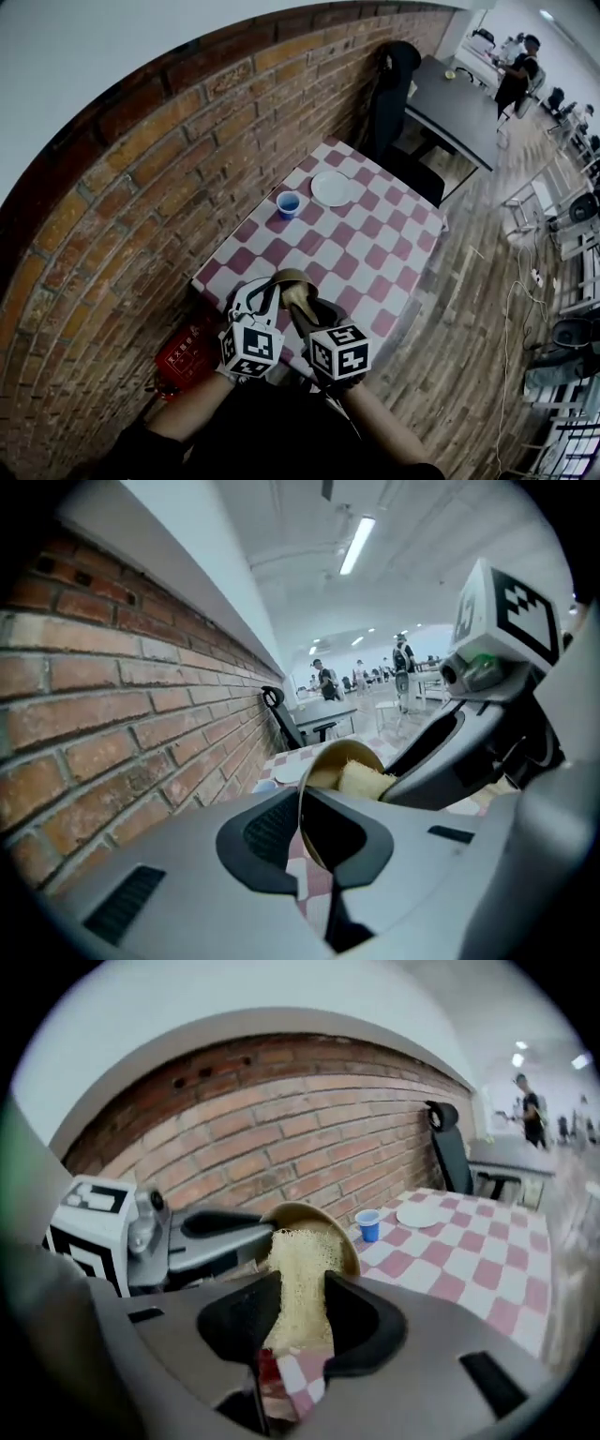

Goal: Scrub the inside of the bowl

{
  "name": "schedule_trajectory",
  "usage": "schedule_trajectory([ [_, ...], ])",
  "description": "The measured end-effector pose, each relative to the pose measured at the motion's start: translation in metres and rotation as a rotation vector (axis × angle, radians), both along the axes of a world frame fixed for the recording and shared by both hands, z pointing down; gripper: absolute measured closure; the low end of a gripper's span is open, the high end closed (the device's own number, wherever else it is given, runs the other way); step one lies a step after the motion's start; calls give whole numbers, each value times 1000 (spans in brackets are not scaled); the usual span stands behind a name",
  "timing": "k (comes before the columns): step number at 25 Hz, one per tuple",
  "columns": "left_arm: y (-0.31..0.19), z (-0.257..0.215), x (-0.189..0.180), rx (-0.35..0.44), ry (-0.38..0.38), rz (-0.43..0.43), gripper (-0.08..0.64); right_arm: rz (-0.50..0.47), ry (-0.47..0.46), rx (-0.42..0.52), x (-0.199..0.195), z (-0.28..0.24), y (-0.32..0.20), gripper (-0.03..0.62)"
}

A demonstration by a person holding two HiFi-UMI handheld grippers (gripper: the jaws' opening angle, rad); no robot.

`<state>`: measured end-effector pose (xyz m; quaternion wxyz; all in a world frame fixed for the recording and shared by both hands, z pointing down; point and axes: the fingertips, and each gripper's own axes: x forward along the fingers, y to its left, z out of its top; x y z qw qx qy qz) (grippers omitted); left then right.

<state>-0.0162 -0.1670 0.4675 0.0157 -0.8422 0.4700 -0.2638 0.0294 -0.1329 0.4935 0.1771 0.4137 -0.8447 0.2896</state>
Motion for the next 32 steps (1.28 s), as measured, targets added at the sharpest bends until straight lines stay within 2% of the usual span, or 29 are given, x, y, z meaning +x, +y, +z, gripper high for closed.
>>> schedule_trajectory([
  [3,3,-4,0,-26,81,-14,532,92,-235,-49,3,-10,-4,437],
  [5,6,-4,4,-52,142,-11,532,113,-316,-63,4,-16,-6,437],
  [7,8,-3,10,-77,194,-2,531,113,-340,-64,3,-19,-6,437],
  [9,10,-3,13,-91,229,2,532,103,-323,-58,2,-19,-5,437],
  [14,9,-5,11,-95,263,-13,531,81,-269,-97,1,-9,4,437],
  [17,7,-6,11,-83,243,-25,531,72,-238,-134,-1,-1,11,437],
  [21,5,-12,7,-30,175,-30,531,49,-225,-167,-7,6,21,437],
  [24,4,-17,5,8,127,-27,531,69,-228,-178,0,9,24,437],
  [29,10,-14,14,41,72,7,531,166,-293,-165,24,-2,10,437],
  [32,17,-15,21,82,28,37,531,186,-347,-147,28,-12,3,438],
])
